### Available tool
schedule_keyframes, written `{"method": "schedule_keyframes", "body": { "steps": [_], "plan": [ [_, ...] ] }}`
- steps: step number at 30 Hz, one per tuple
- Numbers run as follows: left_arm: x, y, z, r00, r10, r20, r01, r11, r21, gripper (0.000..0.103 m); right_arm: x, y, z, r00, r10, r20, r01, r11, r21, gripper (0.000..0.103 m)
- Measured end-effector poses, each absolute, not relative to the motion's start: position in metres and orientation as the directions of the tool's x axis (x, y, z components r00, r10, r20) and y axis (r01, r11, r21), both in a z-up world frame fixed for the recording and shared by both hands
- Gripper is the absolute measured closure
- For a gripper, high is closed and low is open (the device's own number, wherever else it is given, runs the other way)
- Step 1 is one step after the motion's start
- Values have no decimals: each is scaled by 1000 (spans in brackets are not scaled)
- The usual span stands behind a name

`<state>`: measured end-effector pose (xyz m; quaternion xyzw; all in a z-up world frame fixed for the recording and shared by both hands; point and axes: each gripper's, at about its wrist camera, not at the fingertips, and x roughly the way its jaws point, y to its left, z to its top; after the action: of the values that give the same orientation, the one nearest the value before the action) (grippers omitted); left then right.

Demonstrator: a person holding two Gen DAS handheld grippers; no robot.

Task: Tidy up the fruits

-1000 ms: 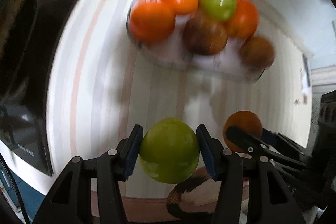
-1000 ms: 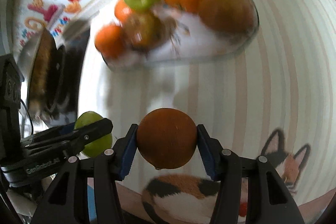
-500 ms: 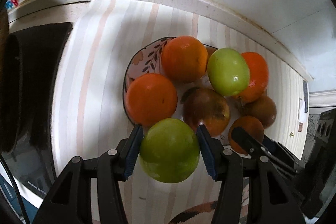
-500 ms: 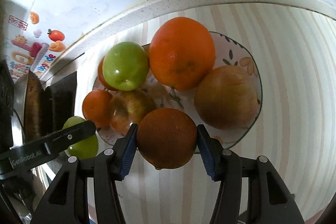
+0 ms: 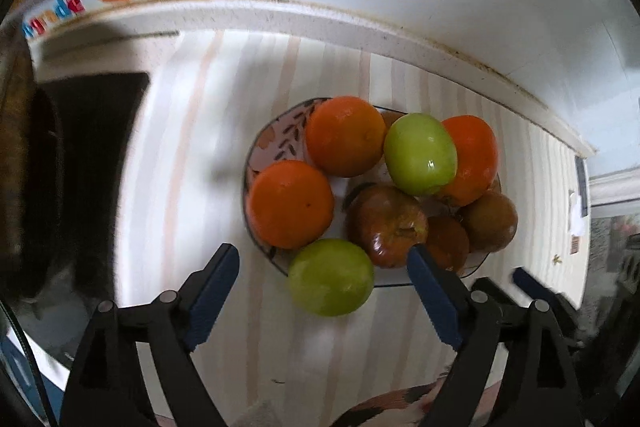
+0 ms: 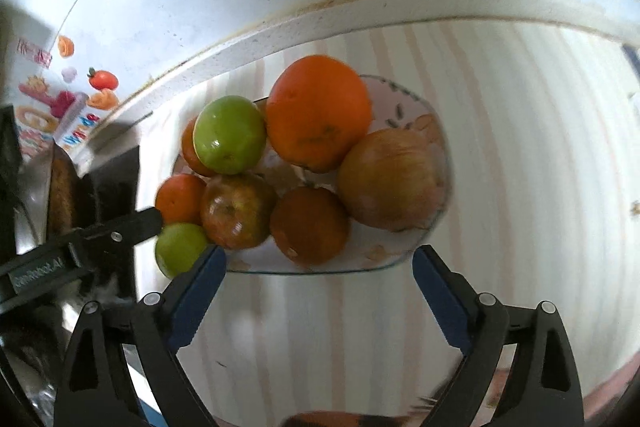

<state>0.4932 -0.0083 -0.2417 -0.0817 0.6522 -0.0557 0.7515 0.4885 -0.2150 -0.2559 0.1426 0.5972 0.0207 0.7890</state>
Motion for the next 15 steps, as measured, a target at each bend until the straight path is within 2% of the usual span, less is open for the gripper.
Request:
{"method": "schedule_keyframes", "body": {
  "steps": [10, 15],
  "plan": [
    [440, -9, -207, 245, -61, -967, 9, 998, -60, 17, 445, -215, -201, 365, 56, -929, 85, 992, 93, 5],
    [415, -9, -178, 303, -67, -951, 10, 998, -67, 17, 420, -214, -170, 411, 48, -911, 70, 994, 84, 5]
  ]
}}
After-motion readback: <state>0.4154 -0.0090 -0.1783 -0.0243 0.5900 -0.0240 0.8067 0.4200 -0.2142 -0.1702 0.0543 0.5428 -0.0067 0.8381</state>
